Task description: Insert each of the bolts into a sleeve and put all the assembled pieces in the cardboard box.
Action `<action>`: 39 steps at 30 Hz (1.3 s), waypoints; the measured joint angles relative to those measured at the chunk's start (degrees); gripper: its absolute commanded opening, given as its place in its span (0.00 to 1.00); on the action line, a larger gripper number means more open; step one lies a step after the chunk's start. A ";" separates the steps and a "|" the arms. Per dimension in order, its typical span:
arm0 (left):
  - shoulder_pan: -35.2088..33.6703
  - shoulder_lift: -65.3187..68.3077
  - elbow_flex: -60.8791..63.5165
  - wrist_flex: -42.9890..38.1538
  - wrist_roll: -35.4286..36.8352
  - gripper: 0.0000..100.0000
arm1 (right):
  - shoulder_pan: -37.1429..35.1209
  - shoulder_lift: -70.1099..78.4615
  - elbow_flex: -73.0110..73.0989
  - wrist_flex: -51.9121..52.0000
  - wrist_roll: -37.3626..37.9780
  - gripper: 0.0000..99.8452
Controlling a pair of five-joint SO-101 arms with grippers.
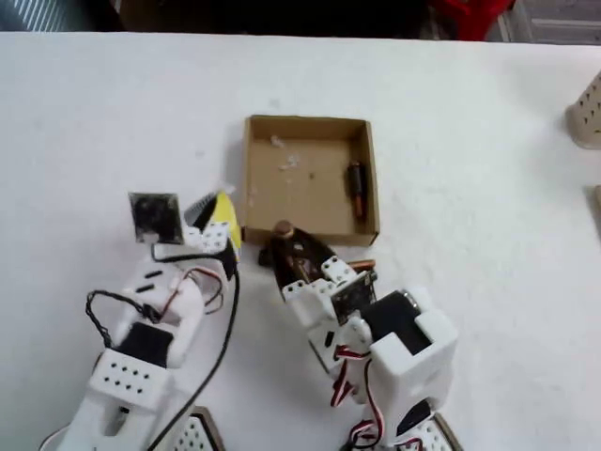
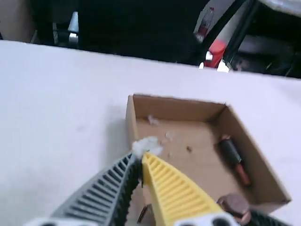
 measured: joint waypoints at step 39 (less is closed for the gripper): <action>-4.40 30.24 -20.40 53.45 -7.38 0.04 | 0.70 -0.09 0.00 2.11 0.00 0.02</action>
